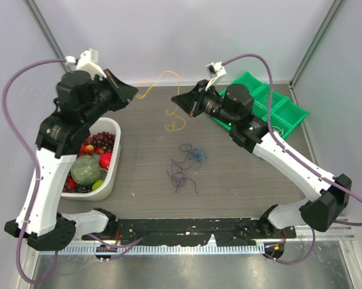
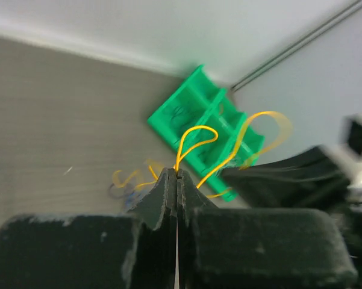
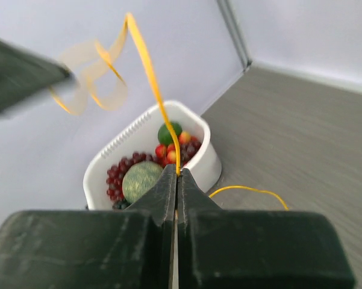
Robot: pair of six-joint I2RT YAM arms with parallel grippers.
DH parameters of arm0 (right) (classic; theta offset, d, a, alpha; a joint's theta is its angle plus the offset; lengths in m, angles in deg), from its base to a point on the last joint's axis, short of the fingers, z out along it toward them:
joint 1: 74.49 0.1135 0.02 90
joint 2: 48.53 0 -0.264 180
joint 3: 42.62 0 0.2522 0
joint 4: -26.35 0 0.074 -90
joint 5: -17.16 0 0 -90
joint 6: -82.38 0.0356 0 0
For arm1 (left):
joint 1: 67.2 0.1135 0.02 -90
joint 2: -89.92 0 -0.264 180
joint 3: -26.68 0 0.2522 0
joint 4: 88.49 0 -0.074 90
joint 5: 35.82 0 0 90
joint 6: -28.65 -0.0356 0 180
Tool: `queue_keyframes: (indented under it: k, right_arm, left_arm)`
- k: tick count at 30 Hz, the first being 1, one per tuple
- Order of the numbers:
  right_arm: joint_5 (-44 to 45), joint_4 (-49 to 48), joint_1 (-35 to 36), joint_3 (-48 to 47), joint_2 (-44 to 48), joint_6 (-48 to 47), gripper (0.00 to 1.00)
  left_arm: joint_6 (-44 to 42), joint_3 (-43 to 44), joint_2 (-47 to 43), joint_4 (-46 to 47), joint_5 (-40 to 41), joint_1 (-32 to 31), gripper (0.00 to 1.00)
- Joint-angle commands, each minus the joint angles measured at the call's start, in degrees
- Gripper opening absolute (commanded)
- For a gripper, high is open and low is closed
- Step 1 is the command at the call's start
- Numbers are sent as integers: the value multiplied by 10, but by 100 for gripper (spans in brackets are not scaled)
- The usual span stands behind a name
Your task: Untangle the cables
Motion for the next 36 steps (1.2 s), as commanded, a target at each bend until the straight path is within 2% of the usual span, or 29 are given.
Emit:
queue_keyframes:
  k: [1,5,10,14,16,19,20,23,26,29,36]
  right_arm:
    - [70,9,-10,-65,31,1,1]
    - [109,20,-23,-89,42,5,1]
    - [95,35,-37,-141,36,23,1]
    - [109,38,-45,-134,41,22,1]
    - [108,38,-61,-129,42,28,1]
    - [111,64,-98,-134,40,24,1]
    - [113,72,-105,-137,39,19,1]
    - [113,96,-156,-152,34,-9,1]
    - [140,140,-203,-170,24,-39,1]
    - [202,156,-231,-174,21,-73,1]
    - [248,133,-332,-149,-13,-83,1]
  left_arm:
    - [22,-97,25,-52,-43,5,0]
    - [25,-154,48,-34,-121,5,0]
    - [32,-162,79,9,-220,5,0]
    - [42,-153,102,27,-272,5,0]
    - [33,-139,114,-1,-269,5,13]
    - [12,-136,104,-36,-221,5,45]
    - [7,-142,97,-43,-201,6,53]
    - [-7,-165,67,-52,-151,10,67]
    - [-39,-198,38,-51,-115,13,73]
    - [-81,-222,21,-54,-105,13,78]
    - [-134,-288,-4,-17,-176,13,80]
